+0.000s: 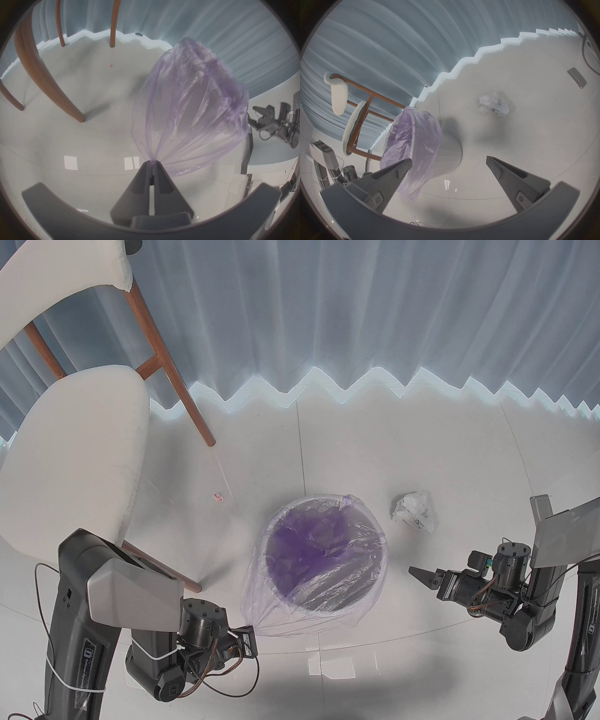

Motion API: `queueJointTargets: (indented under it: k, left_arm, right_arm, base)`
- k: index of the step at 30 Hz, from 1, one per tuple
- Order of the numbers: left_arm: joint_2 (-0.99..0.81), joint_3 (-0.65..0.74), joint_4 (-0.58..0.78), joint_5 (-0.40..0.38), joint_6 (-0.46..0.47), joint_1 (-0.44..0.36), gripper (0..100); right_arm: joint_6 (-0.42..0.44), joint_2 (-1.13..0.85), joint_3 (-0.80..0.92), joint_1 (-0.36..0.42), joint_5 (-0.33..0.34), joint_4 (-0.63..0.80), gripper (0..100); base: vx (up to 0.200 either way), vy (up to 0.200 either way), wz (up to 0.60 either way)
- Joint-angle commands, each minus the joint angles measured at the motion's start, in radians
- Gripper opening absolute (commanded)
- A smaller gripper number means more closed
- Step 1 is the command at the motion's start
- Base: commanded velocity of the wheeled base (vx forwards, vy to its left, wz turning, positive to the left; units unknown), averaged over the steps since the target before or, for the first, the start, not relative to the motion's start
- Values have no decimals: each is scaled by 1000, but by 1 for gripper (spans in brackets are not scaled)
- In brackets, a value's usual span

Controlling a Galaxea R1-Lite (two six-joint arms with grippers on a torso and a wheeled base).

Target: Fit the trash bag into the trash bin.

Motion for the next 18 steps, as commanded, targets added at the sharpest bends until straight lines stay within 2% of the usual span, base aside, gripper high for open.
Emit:
queueJointTargets:
  k: [1,11,12,18]
  left_arm:
    - [38,-27,46,3,13,5,0]
    - [54,-62,60,6,16,3,0]
    - [51,-59,60,6,16,1,100]
    - [8,9,-12,29,15,-14,100]
  right_arm:
    - [0,-4,11,0,1,-18,100]
    - [-3,-4,11,0,1,-18,100]
    - [-3,-4,13,0,1,-18,100]
    - [-9,-1,59,19,3,-18,100]
  base:
    - [0,0,0]
    - [0,0,0]
    - [0,0,0]
    - [0,0,0]
